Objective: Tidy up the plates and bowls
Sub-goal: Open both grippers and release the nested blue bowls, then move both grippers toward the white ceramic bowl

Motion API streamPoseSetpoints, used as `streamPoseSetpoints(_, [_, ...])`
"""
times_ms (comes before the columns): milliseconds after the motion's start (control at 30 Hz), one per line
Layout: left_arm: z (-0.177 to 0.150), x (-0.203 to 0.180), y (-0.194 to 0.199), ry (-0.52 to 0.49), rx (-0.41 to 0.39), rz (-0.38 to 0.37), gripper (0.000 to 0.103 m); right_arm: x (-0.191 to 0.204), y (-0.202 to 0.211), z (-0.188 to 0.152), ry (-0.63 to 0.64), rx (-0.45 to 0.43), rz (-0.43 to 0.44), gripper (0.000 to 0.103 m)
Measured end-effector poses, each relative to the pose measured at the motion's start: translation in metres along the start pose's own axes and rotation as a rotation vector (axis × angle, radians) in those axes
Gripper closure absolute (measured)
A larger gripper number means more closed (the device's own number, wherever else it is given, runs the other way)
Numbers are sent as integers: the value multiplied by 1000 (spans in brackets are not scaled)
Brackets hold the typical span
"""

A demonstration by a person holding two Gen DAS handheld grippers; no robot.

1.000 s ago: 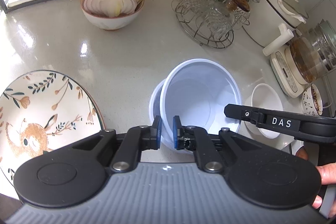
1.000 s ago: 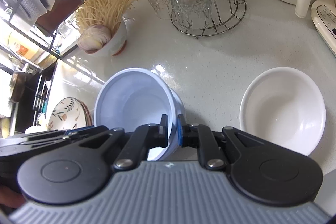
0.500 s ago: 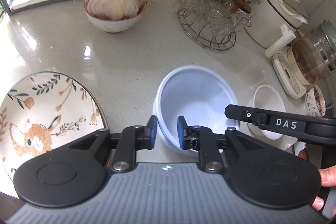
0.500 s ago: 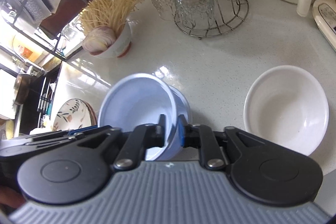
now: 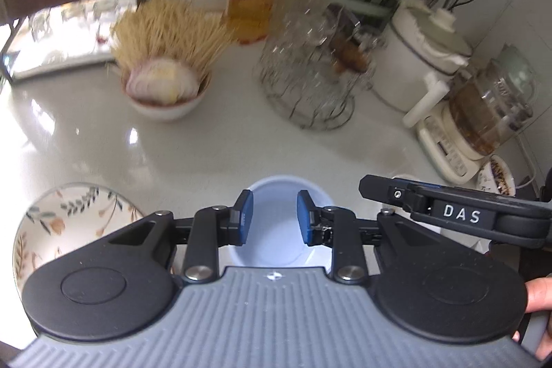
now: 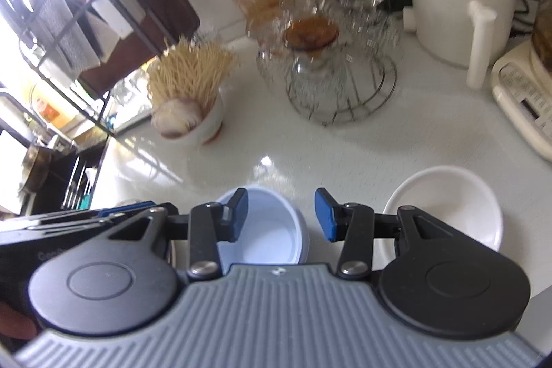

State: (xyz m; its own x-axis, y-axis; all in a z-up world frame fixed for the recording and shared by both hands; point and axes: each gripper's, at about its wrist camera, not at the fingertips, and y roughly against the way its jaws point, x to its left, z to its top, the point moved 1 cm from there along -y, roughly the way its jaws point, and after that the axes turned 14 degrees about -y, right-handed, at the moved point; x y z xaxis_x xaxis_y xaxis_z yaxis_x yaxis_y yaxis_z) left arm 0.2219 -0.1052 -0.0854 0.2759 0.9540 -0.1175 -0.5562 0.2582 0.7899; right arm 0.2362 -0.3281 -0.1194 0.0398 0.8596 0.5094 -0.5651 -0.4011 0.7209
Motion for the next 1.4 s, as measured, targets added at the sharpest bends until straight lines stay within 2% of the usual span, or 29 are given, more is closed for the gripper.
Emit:
streamPoseSetpoints(367, [28,-30,29,-92,-98,-44,71,-5,48,14,-19,-168,-11,57])
streamPoseSetpoints(500, [39,-45,36,-117,-107,-88,71,-12,60,18,-52,-203,-12,57])
streamPoseSetpoints(600, [45,-59,38,-156,-122,-81,71,-18,68,21,-67,-233,-25,57])
streamPoseSetpoints(800, [52,-82,33,-185,-130,-122,71,-34,86,24,-93,-294,-53,57])
streamPoseSetpoints(1000, [57,-104,13,-205,-110,-166,66,-60,97,20,-114,-318,-97,57])
streamPoseSetpoints(1200, [60,-125,-13,-242,-77,-156,64,-95,97,20,-189,-315,-142,57])
streamPoseSetpoints(1267, [63,-132,-20,-269,-87,-142,58,-106,94,19,-212,-303,-150,57])
streamPoseSetpoints(1400, [69,-142,-40,-285,-67,-135,57,-124,84,16,-220,-269,-167,57])
